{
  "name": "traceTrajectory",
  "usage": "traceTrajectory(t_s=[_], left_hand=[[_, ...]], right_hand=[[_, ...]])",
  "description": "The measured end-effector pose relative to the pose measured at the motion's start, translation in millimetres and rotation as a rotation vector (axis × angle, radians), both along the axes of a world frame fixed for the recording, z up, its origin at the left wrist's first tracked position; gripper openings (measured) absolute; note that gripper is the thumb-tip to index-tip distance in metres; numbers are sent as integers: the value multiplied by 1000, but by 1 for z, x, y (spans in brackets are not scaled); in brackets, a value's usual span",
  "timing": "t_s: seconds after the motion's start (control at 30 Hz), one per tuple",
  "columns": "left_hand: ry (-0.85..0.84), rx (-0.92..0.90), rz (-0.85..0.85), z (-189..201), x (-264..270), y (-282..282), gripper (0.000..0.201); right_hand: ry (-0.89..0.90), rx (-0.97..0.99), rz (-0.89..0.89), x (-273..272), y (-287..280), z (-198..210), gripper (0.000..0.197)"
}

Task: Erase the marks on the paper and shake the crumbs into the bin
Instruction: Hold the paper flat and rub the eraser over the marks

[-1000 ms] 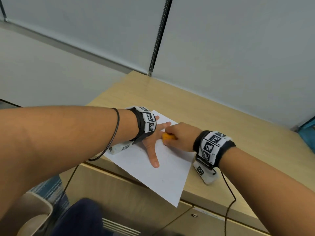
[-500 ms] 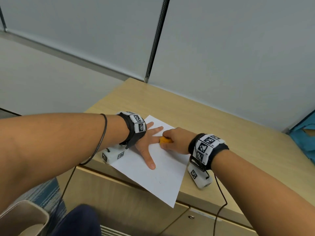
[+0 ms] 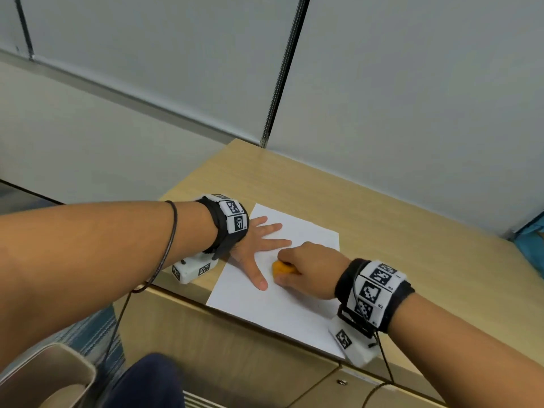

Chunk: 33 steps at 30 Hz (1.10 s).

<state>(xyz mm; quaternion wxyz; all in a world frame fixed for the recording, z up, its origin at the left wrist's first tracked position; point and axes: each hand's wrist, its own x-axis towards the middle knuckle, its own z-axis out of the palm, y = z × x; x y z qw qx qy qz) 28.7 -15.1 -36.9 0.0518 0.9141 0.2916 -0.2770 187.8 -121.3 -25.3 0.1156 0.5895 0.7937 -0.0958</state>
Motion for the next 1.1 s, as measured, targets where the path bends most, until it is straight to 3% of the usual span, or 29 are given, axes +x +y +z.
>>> traceTrajectory(t_s=[0.13, 0.33, 0.5, 0.63, 0.83, 0.93, 1.1], left_hand=[[-2, 9, 13, -1, 1, -1, 122], [10, 16, 3, -4, 2, 3, 122], [1, 11, 14, -1, 1, 1, 123], [0, 6, 5, -4, -1, 4, 123], [11, 0, 11, 0, -1, 3, 123], [-2, 1, 30, 0, -1, 4, 125], [-1, 29, 38, -2, 4, 6, 130]], right_hand=[[-29, 68, -156, 25, 26, 11, 29], [21, -23, -17, 3, 0, -3, 33], [-26, 95, -154, 28, 26, 7, 28], [-28, -25, 23, 6, 7, 3, 30], [32, 28, -58, 29, 34, 4, 27], [108, -36, -14, 22, 44, 2, 26], [14, 66, 35, 12, 49, 0, 21]])
